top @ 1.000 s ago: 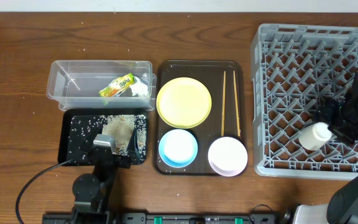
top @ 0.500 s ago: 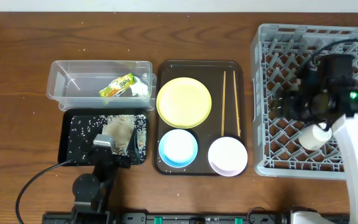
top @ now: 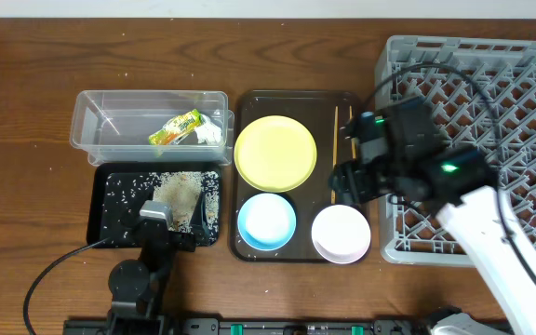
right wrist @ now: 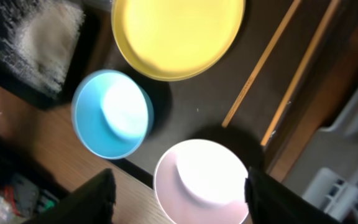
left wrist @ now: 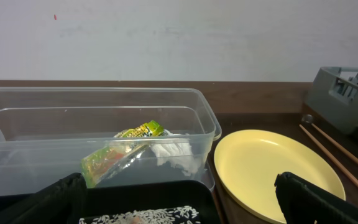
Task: Sort waste into correct bins and load items into the dishwasher rack
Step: 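Reach the right gripper to the pink bowl and grasp its rim, then carry the pink bowl right and stand it upright in the rack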
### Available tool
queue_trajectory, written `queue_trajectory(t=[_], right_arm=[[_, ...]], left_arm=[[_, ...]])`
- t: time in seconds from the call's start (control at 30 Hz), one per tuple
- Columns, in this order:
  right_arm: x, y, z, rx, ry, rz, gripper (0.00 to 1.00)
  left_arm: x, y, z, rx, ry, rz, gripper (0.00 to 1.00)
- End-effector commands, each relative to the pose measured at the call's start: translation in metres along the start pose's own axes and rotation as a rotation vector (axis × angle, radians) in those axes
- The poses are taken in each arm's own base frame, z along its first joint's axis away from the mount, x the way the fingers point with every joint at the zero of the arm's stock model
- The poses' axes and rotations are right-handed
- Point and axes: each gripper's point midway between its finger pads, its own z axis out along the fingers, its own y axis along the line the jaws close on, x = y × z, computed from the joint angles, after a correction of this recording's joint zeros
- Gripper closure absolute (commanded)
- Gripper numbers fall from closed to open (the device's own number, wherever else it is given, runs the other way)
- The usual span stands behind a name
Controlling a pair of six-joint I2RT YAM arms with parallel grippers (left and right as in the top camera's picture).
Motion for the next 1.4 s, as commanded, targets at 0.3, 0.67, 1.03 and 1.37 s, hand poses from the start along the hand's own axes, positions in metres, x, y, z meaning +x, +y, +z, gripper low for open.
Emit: queue_trajectory(t=[0.3,0.67,1.03,1.37], right_arm=[[0.068,-0.042,0.092,0.238,0.434,-0.119,0.46],[0.104,-0.079,0.135,0.36,0.657,-0.113,0.75],[0.058,-0.076,0.084,0.403,0.394,-0.032,0.99],[-0.002,-0.178,-0.123,1.01,-0.457,0.541,0.99]], left_arm=[[0.014,0.0,0.001,0.007,0.041,0.013,0.01],[0.014,0.0,0.001,0.007,0.041,0.013,0.01],[0.014,0.0,0.001,0.007,0.041,0.013,0.01],[0.014,0.0,0.001,0.007,0.041,0.013,0.01]])
